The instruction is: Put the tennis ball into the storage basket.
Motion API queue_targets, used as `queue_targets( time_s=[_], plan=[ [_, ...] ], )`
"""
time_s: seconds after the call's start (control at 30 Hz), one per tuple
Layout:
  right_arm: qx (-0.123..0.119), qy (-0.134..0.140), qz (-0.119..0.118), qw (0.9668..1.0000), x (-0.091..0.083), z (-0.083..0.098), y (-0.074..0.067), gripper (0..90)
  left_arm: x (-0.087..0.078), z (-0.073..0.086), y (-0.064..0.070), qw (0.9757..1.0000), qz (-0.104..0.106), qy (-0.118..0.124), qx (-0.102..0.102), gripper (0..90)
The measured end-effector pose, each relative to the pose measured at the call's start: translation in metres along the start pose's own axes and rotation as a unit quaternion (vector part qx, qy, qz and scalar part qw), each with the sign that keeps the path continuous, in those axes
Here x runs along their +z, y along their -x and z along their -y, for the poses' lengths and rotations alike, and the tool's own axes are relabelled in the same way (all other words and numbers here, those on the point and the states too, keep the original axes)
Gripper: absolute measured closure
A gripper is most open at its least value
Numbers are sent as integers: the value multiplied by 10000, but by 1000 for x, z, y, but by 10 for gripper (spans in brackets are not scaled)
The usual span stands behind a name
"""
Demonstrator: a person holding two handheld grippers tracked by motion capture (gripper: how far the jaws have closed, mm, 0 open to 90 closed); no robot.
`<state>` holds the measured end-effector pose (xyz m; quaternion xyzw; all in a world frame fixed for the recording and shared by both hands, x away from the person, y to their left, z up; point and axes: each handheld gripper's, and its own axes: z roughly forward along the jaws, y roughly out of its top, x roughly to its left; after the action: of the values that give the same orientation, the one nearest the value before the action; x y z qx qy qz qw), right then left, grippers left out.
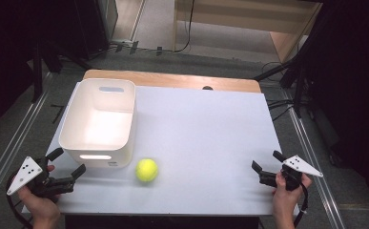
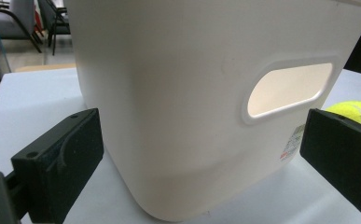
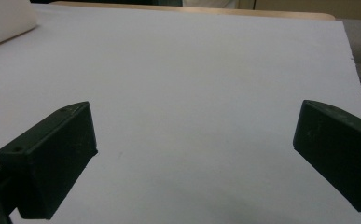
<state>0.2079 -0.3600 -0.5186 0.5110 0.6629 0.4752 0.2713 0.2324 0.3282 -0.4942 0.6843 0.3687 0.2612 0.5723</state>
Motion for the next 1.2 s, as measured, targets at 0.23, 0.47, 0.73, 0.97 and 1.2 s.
queue_targets(
  time_s=[0.23,0.47,0.73,0.97,1.2],
  plan=[
    [-39,5,-90,10000,-3,-4,-3,0,1,0,-2,10000,1,14,-47,0],
    [-376,-43,-244,9990,-3,-16,-11,0,0,0,0,10000,77,14,30,0],
    [-565,-184,-495,9970,1,-25,-21,0,1,1,-1,10000,49,42,-61,0],
    [-674,-339,-789,9940,6,-37,-30,0,1,2,-1,10000,-16,25,-66,0],
    [-863,-434,-976,9905,13,-50,-40,0,1,2,0,10000,17,23,-26,0]
  ],
)
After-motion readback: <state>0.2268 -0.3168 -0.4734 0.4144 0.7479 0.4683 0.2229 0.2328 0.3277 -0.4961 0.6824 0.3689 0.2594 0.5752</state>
